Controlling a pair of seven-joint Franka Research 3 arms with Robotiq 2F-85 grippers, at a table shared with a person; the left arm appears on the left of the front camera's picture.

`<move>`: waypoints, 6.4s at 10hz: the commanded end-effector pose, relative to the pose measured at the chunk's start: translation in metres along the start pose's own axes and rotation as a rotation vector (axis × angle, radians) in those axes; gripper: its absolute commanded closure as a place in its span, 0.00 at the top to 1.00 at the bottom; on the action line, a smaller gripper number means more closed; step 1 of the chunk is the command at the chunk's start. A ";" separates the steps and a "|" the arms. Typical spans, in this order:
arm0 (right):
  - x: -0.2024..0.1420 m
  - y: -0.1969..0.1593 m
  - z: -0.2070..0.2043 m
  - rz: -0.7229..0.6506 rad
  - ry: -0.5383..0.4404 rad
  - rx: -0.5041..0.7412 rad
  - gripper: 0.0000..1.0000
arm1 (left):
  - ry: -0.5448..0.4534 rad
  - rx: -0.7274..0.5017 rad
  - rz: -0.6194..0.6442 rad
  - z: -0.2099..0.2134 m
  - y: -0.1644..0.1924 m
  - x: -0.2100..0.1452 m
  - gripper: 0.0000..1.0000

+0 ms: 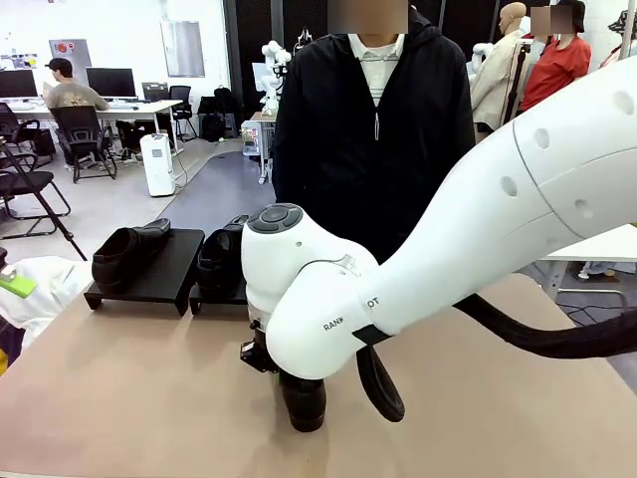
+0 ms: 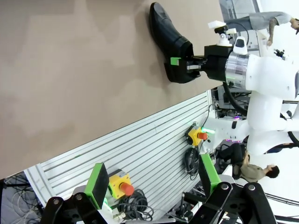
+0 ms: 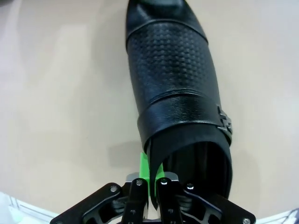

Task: Organize the shoes by placing them on the stand.
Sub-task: Pick up one Shoe and place it in the middle of the table, then place the Shoe from the middle of the table onto the Shoes Stand.

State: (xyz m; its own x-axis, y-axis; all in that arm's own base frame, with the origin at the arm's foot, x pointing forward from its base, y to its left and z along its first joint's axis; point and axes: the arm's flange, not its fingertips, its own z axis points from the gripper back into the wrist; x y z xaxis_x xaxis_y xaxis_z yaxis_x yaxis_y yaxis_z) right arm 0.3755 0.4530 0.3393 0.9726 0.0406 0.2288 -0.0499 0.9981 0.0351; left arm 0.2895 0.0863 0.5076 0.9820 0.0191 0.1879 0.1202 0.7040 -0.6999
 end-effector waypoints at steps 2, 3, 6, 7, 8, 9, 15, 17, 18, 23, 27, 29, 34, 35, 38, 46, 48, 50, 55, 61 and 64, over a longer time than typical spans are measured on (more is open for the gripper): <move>0.006 -0.003 0.002 -0.020 0.005 0.061 0.72 | 0.005 -0.003 -0.008 0.001 0.001 -0.001 1.00; 0.005 -0.003 0.004 -0.005 0.010 0.070 1.00 | 0.005 -0.003 -0.008 0.001 0.001 -0.001 1.00; 0.002 -0.014 0.033 0.032 -0.011 0.095 1.00 | 0.005 -0.003 -0.008 0.001 0.001 -0.001 1.00; -0.001 -0.026 0.055 0.054 -0.017 0.107 1.00 | 0.005 -0.003 -0.008 0.001 0.001 -0.001 1.00; -0.005 -0.046 0.086 0.098 0.009 0.132 1.00 | 0.005 -0.003 -0.008 0.001 0.001 -0.001 1.00; -0.007 -0.071 0.116 0.082 -0.008 0.100 1.00 | 0.005 -0.003 -0.008 0.001 0.001 -0.001 1.00; -0.031 -0.374 0.208 -0.201 0.022 0.395 1.00 | 0.005 -0.003 -0.008 0.001 0.001 -0.001 1.00; -0.051 -0.435 0.188 -0.304 0.002 0.505 1.00 | 0.005 -0.003 -0.008 0.001 0.001 -0.001 1.00; -0.055 -0.447 0.171 -0.378 -0.018 0.470 1.00 | 0.005 -0.003 -0.008 0.001 0.001 -0.001 1.00; -0.045 -0.429 0.208 -0.273 0.015 0.447 1.00 | 0.005 -0.003 -0.008 0.001 0.001 -0.001 1.00; -0.045 -0.429 0.208 -0.273 0.015 0.447 1.00 | 0.005 -0.003 -0.008 0.001 0.001 -0.001 1.00; -0.045 -0.429 0.208 -0.273 0.015 0.447 1.00 | 0.005 -0.003 -0.008 0.001 0.001 -0.001 1.00; -0.045 -0.429 0.208 -0.273 0.015 0.447 1.00 | 0.122 0.337 -0.037 -0.167 -0.168 -0.022 1.00; -0.045 -0.429 0.208 -0.273 0.015 0.447 1.00 | 0.179 0.426 -0.003 -0.231 -0.212 -0.028 1.00; -0.045 -0.429 0.208 -0.273 0.015 0.447 1.00 | -0.031 0.648 0.025 -0.325 -0.257 -0.038 1.00; -0.045 -0.429 0.208 -0.273 0.015 0.447 1.00 | 0.008 0.686 -0.002 -0.349 -0.287 -0.071 1.00; -0.045 -0.429 0.208 -0.273 0.015 0.447 1.00 | 0.015 0.765 0.129 -0.378 -0.289 -0.018 1.00; -0.045 -0.429 0.208 -0.273 0.015 0.447 1.00 | -0.045 0.819 0.246 -0.402 -0.276 0.013 1.00; -0.045 -0.429 0.208 -0.273 0.015 0.447 1.00 | -0.034 0.853 0.378 -0.435 -0.231 0.053 1.00; -0.045 -0.429 0.208 -0.273 0.015 0.447 1.00 | -0.046 0.817 0.474 -0.427 -0.209 0.058 0.00; -0.045 -0.429 0.208 -0.273 0.015 0.447 1.00 | -0.045 0.822 0.472 -0.428 -0.208 0.058 0.00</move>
State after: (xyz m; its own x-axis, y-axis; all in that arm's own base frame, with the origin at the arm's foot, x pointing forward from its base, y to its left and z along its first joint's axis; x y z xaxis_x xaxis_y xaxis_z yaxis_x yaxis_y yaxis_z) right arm 0.3052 0.0153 0.5157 0.9641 -0.2288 0.1350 0.1378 0.8651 0.4823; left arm 0.3873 -0.3662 0.3696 0.9066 0.4202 0.0396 -0.4205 0.9073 -0.0008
